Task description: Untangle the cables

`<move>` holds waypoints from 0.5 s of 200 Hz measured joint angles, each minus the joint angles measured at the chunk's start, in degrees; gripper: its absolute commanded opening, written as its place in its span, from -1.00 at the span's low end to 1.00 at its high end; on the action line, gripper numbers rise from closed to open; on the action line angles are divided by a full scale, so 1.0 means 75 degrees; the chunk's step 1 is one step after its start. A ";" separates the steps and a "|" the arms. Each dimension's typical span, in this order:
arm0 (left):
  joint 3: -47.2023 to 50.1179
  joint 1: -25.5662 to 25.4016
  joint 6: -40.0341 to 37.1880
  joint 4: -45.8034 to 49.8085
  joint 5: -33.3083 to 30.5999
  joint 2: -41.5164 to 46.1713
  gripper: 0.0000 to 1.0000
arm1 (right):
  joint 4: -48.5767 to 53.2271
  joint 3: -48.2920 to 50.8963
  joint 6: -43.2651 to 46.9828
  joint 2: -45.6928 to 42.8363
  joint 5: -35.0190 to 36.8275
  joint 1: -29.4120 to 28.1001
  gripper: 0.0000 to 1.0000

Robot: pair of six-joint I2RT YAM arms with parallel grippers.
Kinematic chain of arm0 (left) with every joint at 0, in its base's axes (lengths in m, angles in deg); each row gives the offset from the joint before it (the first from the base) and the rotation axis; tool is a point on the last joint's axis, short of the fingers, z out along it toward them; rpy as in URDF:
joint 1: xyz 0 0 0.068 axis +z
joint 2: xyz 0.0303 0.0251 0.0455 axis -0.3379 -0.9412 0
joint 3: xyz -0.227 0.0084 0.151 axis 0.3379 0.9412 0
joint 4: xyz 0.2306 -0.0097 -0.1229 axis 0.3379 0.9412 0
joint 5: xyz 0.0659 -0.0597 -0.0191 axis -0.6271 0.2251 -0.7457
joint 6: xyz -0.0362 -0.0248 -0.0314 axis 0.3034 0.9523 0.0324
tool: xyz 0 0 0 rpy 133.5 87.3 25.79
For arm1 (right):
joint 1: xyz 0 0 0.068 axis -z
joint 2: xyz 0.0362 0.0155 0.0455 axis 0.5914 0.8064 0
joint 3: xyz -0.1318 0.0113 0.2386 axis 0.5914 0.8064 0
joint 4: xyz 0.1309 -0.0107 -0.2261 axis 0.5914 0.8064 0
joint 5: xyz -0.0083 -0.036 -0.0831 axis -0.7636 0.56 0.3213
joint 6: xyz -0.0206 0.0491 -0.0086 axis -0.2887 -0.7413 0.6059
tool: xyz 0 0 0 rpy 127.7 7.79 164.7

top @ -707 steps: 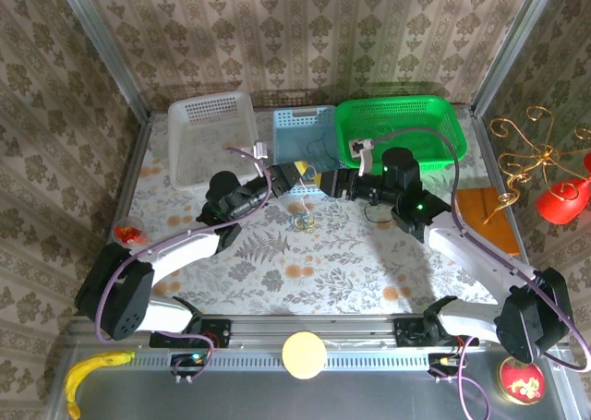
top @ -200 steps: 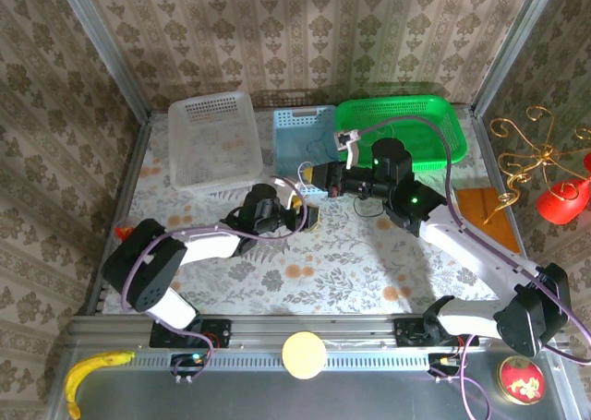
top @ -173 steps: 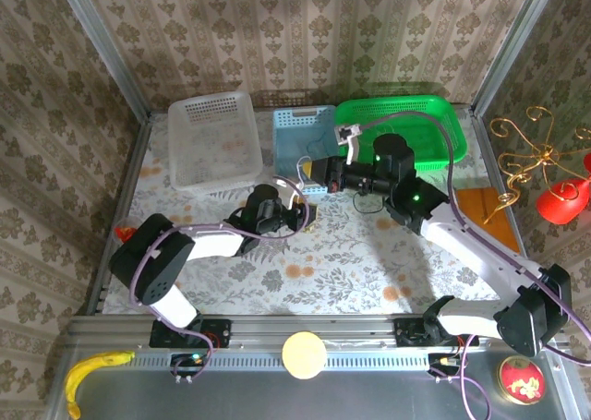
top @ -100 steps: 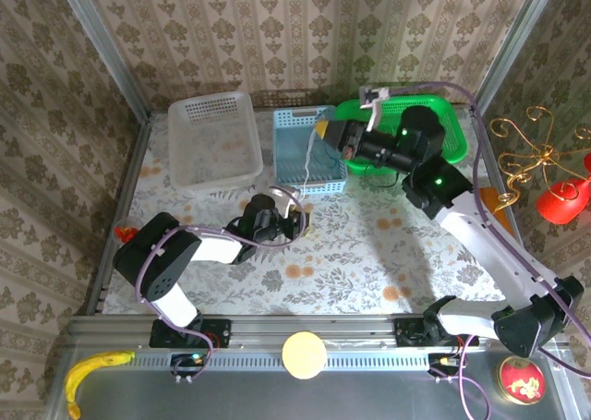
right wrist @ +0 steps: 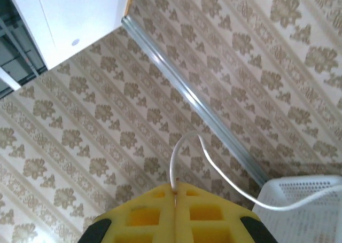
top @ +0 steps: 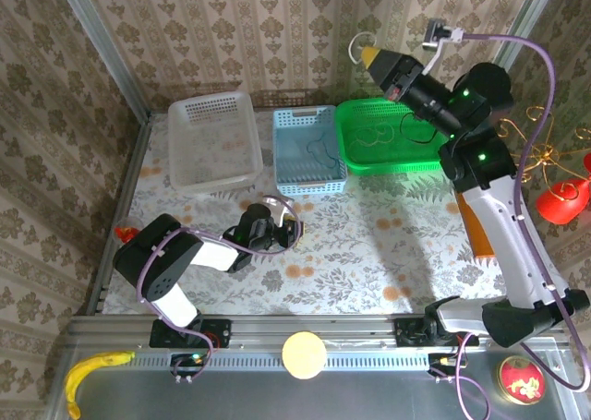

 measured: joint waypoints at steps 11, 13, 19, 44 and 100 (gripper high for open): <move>0.0020 0.0000 0.0035 -0.0052 0.0000 0.0000 -0.37 | 0.0006 -0.0239 -0.0015 0.0122 0.0003 0.0137 -1.00; 0.0026 0.0000 0.0035 -0.0064 0.0000 0.0000 -0.35 | 0.0006 -0.0277 -0.0015 0.0146 0.0003 0.0160 -1.00; 0.0047 0.0000 0.0064 -0.0087 0.0000 0.0000 -0.31 | 0.0006 -0.0382 -0.0015 0.0210 0.0006 0.0236 -1.00; 0.0093 0.0000 0.0189 -0.0064 0.0038 0.0023 0.00 | 0.0035 -0.0510 -0.0017 0.0379 0.0009 0.0481 -1.00; -0.0026 0.0006 0.0510 0.0583 0.0175 0.1212 0.74 | 0.0140 -0.0318 -0.0006 0.0688 0.0149 0.0737 -1.00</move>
